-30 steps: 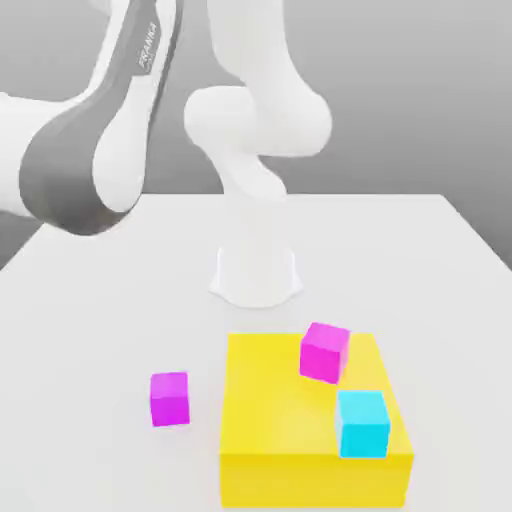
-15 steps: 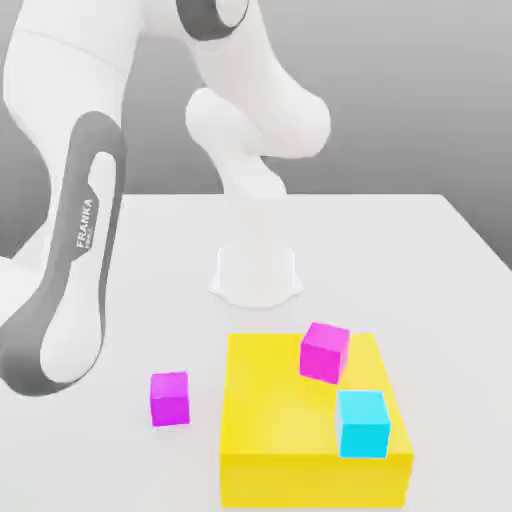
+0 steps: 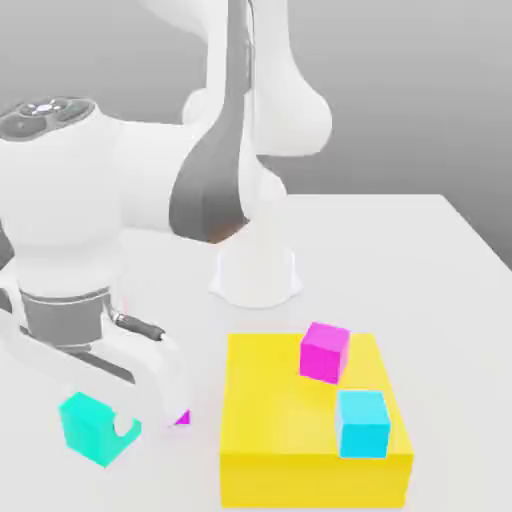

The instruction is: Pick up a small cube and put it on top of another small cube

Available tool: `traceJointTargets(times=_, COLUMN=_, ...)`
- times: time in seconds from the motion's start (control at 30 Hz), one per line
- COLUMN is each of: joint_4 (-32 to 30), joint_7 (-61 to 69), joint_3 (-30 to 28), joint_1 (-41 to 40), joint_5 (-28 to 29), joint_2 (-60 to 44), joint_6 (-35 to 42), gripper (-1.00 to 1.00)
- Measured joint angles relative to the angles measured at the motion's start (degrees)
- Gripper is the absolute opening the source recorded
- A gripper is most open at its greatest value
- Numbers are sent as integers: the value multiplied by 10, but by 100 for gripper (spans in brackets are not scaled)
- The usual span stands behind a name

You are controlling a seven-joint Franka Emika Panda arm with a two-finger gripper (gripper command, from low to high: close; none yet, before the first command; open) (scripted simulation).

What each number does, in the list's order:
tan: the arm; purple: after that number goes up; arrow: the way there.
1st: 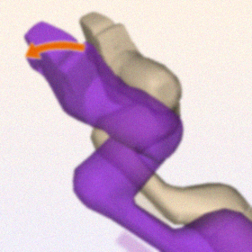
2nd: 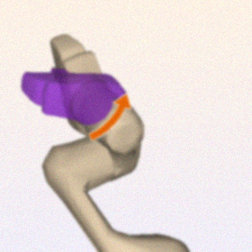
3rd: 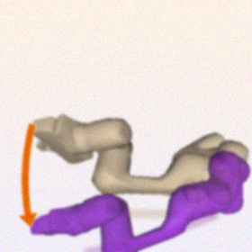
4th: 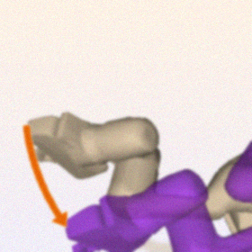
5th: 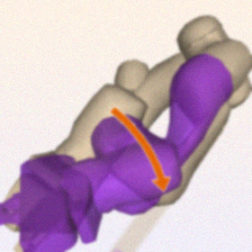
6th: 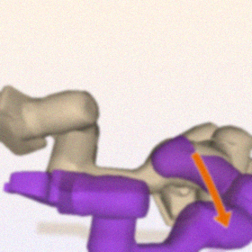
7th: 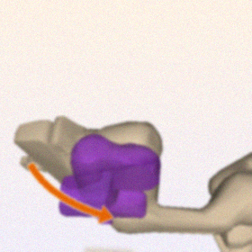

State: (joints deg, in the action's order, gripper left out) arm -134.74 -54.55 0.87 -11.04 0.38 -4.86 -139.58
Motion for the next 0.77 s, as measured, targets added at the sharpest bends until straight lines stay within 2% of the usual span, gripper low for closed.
traceJointTargets(times=0.47, joint_4=-230, joint_7=250, joint_3=59, joint_1=175, joint_5=-45, joint_2=288, joint_6=57, gripper=-100)
traceJointTargets(times=0.63, joint_4=-270, joint_7=265, joint_3=72, joint_1=181, joint_5=-48, joint_2=229, joint_6=-42, gripper=-100)
traceJointTargets(times=0.67, joint_4=-275, joint_7=264, joint_3=73, joint_1=180, joint_5=-47, joint_2=216, joint_6=-60, gripper=100)
traceJointTargets(times=0.77, joint_4=-275, joint_7=264, joint_3=73, joint_1=180, joint_5=-47, joint_2=216, joint_6=-60, gripper=100)
